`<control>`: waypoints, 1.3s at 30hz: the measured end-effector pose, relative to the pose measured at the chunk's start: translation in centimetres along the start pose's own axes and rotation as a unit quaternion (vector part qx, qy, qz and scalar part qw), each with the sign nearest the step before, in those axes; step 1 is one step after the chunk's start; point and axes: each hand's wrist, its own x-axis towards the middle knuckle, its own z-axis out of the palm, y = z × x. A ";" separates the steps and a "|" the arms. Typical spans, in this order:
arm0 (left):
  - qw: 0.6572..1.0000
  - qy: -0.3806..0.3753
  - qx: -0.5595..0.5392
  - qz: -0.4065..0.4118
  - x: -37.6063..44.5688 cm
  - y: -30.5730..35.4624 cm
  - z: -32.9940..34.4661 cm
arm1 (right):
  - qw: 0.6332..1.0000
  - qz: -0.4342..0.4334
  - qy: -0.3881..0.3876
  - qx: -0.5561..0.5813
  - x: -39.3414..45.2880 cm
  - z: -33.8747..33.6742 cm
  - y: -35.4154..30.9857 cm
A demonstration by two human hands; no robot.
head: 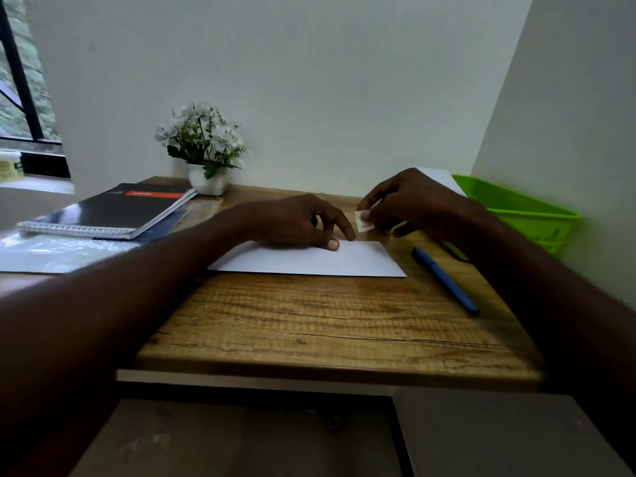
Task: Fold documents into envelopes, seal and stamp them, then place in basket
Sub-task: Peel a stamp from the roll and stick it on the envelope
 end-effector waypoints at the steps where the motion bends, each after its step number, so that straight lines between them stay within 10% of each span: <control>1: 1.000 -0.002 0.002 0.000 0.1 0.0 0.0 | 1.000 -0.001 -0.002 -0.016 -0.2 -0.3 0.2; 39: 0.999 -0.028 -0.009 -0.024 0.3 0.1 0.5 | 0.991 0.075 -0.038 -0.105 -0.4 -0.1 1.9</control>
